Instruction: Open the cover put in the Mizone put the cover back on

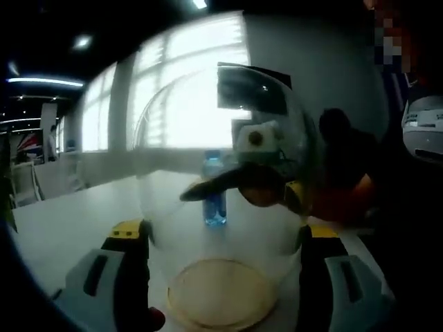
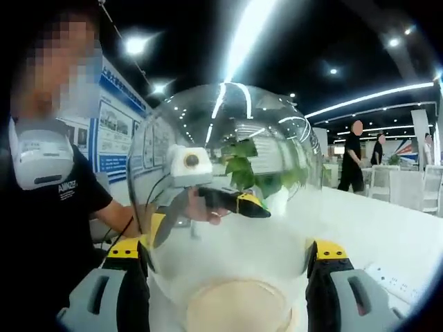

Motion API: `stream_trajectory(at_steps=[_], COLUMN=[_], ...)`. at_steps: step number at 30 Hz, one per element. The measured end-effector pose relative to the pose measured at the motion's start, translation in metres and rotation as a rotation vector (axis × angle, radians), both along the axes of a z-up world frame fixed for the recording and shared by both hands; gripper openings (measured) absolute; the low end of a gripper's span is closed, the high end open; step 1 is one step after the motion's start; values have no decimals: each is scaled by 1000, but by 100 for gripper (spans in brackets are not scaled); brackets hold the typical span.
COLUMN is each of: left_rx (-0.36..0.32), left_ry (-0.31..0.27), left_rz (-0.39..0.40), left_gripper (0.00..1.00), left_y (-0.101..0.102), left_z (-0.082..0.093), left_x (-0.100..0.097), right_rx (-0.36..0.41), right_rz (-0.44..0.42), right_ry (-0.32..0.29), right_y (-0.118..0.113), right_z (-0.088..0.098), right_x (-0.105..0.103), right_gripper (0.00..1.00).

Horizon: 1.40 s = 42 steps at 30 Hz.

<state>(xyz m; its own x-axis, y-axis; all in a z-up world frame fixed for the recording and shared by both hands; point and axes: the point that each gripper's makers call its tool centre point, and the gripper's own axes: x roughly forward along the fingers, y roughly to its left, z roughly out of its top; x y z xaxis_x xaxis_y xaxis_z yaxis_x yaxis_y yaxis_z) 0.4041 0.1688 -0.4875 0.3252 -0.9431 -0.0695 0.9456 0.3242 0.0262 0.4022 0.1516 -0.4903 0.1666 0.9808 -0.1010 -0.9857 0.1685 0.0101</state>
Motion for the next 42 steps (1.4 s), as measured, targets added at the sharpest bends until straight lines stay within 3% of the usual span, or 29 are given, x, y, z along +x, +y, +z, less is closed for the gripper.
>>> stream_trajectory(at_steps=[24,33,42], left_rx=[20,74,84], left_ry=[-1,-24,-51], left_rz=[5,10,29], left_gripper=[75,75,76], left_y=[0,-3,-4], left_z=[-2,-2,-3], left_x=[-11,-22,-34], right_rx=[59,24,26], right_rz=[-7,-5,10], right_ry=[-3,-30,-53], right_y=[-1,-2,-3], right_z=[1,-1,-1], right_x=[-13,-24,-35], right_gripper=[89,89,89])
